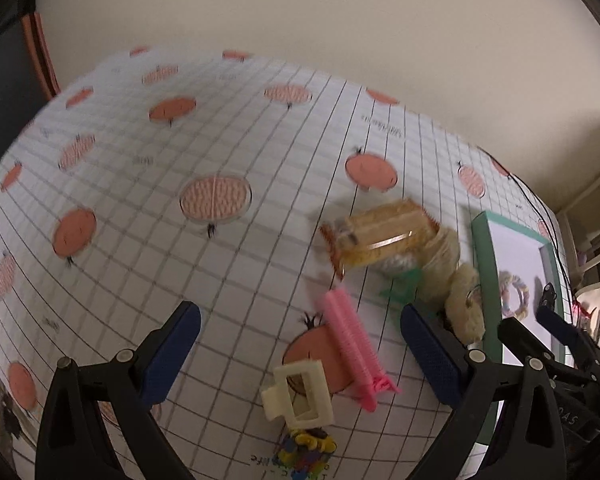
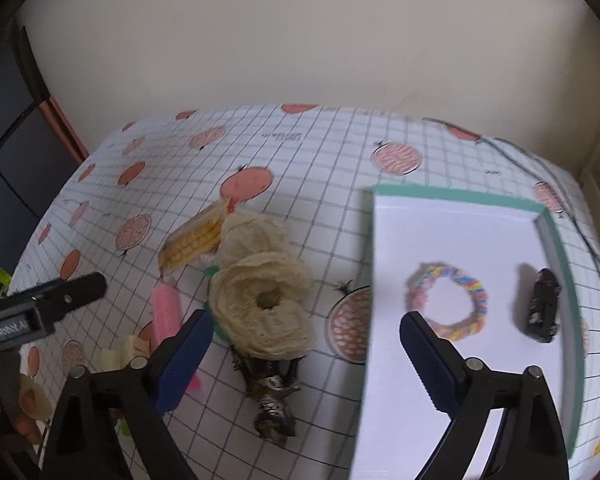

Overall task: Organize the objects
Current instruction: 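Withdraw both tools from the tray back toward the remaining items, then grasp the cream hair clip with left tool while right tool grasps lace cloth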

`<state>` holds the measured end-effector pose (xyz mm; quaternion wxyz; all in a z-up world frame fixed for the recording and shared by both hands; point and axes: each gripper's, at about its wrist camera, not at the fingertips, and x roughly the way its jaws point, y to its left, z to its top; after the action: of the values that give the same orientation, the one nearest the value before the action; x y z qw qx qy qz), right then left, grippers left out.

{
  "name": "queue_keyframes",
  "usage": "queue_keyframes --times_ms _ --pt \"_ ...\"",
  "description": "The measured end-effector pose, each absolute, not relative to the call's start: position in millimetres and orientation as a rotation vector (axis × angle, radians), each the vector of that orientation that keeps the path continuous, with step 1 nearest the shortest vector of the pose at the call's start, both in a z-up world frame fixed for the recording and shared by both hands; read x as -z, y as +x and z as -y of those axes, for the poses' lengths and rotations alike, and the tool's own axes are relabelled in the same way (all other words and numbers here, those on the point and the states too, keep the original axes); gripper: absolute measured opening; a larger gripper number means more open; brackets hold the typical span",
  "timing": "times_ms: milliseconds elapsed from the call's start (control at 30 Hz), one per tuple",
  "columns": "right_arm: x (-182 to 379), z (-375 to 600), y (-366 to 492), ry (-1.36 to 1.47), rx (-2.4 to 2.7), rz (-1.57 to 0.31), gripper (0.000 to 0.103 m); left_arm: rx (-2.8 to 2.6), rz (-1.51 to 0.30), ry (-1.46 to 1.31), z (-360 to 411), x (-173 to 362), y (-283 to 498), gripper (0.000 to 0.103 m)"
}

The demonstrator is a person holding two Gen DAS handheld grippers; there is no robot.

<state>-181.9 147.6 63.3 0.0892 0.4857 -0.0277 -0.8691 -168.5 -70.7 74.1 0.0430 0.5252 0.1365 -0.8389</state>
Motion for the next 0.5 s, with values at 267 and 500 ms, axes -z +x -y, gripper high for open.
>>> queue_keyframes --times_ms 267,500 --pt "-48.3 -134.0 -190.7 1.481 2.530 0.080 0.083 2.480 -0.474 1.764 69.7 -43.6 -169.0 0.100" --pt "-37.2 -127.9 -193.7 1.510 2.508 0.065 0.077 2.445 -0.463 1.857 60.9 -25.5 -167.9 0.100"
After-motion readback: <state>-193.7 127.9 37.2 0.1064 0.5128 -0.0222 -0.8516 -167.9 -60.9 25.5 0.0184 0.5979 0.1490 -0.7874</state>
